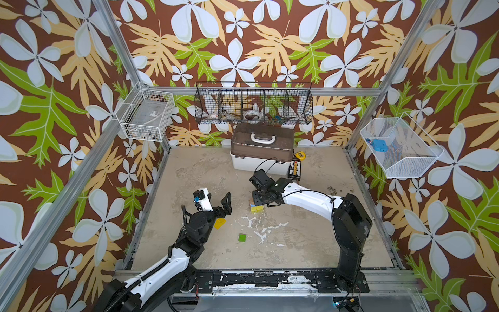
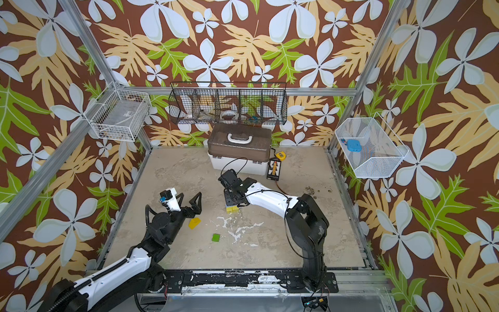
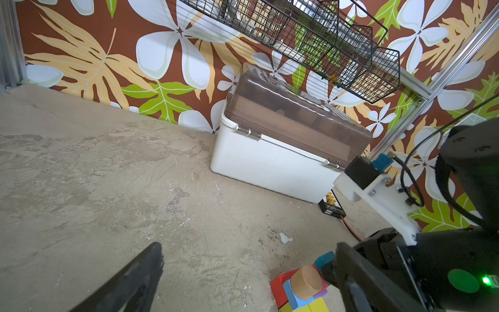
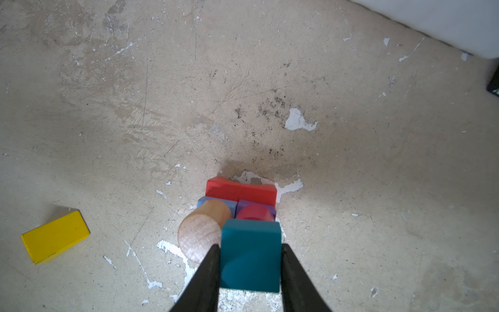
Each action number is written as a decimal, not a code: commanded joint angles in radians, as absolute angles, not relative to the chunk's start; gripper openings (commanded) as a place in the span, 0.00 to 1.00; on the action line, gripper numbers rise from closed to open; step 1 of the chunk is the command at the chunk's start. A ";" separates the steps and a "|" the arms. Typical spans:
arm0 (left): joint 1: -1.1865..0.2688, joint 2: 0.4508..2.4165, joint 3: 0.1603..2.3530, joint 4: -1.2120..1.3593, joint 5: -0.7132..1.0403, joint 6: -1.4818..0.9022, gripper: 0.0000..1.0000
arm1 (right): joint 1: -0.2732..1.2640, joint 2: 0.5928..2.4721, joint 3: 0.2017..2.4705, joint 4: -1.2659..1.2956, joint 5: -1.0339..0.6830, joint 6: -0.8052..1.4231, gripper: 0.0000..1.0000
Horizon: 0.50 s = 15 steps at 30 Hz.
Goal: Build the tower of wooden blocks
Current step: 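Lower the teal cube onto the stack beside the tan cylinder and open, then raise the right gripper away while the left gripper moves toward the green cube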
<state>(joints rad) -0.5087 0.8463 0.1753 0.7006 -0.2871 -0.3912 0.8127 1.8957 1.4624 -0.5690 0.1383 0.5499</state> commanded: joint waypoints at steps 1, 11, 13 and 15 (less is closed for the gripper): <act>-0.506 0.847 0.183 0.730 -0.288 -0.388 1.00 | 0.812 1.892 1.469 -0.566 0.149 0.554 0.41; -0.506 0.849 0.183 0.730 -0.284 -0.390 1.00 | 0.812 1.850 1.466 -0.572 0.171 0.546 0.45; -0.506 0.850 0.183 0.732 -0.282 -0.391 1.00 | 0.813 1.836 1.462 -0.574 0.179 0.542 0.45; -0.506 0.854 0.181 0.734 -0.277 -0.388 1.00 | 0.812 1.817 1.457 -0.577 0.190 0.540 0.45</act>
<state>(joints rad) -0.5087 0.8509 0.1764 0.7006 -0.2867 -0.3912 0.8124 1.8374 1.4601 -0.5697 0.1593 0.5457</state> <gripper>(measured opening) 0.998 0.453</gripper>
